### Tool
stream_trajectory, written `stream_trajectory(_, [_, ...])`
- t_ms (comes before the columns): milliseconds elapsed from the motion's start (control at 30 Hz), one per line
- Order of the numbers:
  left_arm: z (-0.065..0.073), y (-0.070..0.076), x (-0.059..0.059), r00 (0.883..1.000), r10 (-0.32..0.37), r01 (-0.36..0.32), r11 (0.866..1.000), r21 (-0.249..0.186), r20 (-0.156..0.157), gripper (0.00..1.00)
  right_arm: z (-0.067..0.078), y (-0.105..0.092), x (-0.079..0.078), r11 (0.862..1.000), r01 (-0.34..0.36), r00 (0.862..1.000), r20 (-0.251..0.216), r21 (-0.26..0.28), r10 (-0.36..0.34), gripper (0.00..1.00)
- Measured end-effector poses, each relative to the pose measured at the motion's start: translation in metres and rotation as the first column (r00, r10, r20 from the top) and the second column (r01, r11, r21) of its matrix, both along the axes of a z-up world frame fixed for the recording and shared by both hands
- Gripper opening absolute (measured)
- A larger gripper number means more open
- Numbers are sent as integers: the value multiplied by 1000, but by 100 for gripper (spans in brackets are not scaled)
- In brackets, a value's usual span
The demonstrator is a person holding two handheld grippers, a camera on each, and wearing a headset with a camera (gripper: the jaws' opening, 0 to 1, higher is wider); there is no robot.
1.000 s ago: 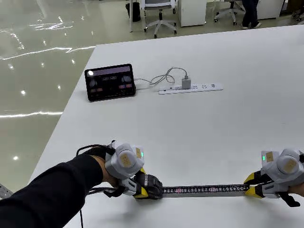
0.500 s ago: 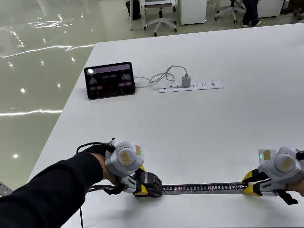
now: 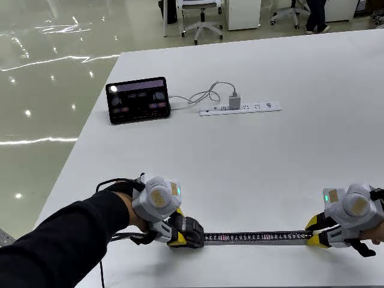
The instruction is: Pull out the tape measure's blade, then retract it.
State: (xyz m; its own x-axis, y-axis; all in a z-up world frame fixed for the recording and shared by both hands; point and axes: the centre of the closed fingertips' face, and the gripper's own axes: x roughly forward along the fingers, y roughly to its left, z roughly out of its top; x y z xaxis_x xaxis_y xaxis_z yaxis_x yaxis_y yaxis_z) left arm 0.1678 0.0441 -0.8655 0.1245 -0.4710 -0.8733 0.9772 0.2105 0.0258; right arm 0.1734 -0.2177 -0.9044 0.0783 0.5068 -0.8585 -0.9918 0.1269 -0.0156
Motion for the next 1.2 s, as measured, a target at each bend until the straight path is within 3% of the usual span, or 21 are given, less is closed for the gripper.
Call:
stream_trajectory(333, [1,0,-1,1000,7,-7,1000,4,-2,30,7,-2,-2,998,55,998,-16,28,-54,34])
stream_trajectory(433, [2,1,-2,1000,-18,18,1000,13,5,30,10,0,-5,997,63,998,-33,44,-62,40])
stream_trajectory(600, [1,0,-1,999,-37,37,999,17,8,31,16,4,-12,998,40,998,-42,57,-38,41])
stream_trajectory(700, [0,0,0,999,-38,38,999,20,9,31,16,2,-7,998,36,999,-19,48,-35,45])
stream_trajectory(800, [-1,5,0,999,-46,45,998,45,2,31,20,3,-5,997,53,998,-19,63,-52,51])
stream_trajectory(833, [-3,15,-1,999,-43,44,993,105,-12,31,20,2,-3,997,57,998,-9,58,-57,53])
stream_trajectory(933, [-4,23,7,1000,-11,9,994,111,16,39,24,3,-2,996,64,998,-2,64,-64,59])
stream_trajectory(1067, [0,34,12,999,38,-41,994,103,31,48,24,3,-2,995,74,997,-6,69,-74,68])
stream_trajectory(1133, [2,38,13,997,68,-70,993,94,25,53,23,2,-5,995,77,997,-14,63,-76,71])
stream_trajectory(1200, [3,40,7,997,79,-79,994,77,-7,56,22,1,-6,995,78,997,-18,63,-77,73])
